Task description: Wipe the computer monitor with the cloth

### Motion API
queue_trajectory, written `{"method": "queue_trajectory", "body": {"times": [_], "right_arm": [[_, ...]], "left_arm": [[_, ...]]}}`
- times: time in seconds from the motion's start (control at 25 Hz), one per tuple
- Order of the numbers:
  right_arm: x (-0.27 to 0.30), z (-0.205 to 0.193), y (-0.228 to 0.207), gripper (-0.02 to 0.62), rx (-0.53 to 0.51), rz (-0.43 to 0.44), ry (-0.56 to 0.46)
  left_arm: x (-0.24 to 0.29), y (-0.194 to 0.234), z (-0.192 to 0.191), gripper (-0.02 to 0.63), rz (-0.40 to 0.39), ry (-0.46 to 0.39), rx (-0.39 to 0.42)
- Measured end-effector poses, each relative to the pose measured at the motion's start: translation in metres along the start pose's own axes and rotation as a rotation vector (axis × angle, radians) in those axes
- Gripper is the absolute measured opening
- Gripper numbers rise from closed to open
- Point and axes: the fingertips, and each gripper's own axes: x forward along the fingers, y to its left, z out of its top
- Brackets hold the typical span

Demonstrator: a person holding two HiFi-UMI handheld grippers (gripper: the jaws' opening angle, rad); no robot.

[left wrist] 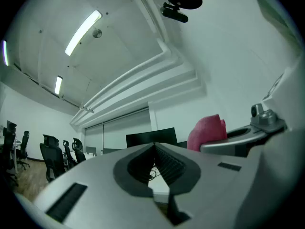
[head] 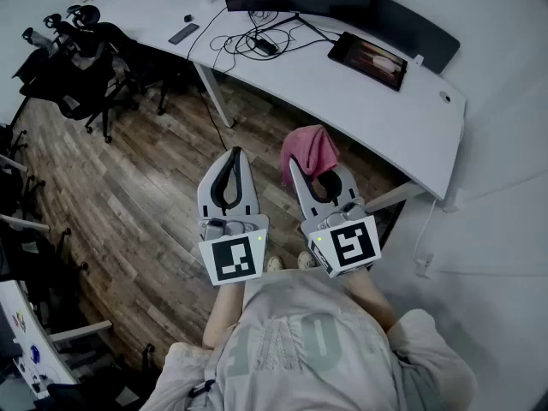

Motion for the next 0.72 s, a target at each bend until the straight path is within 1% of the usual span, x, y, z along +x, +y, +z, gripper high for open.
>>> {"method": "queue_trajectory", "body": {"times": [0.32, 0.52, 0.72], "right_arm": [[-0.004, -0.003, -0.003, 0.054, 0.004, -0.015, 0.007], [-0.004, -0.005, -0.002, 0.054, 0.001, -0.024, 0.008], [0.003, 0.001, 0.0, 0.054, 0.007, -0.036, -0.015]], "left_arm": [[-0.004, -0.004, 0.001, 0.015, -0.008, -0.002, -0.004], [-0.007, 0.004, -0.003, 0.015, -0.001, -0.006, -0.016], [-0.006, 0.017, -0.005, 0.015, -0.003, -0.006, -0.025]]}}
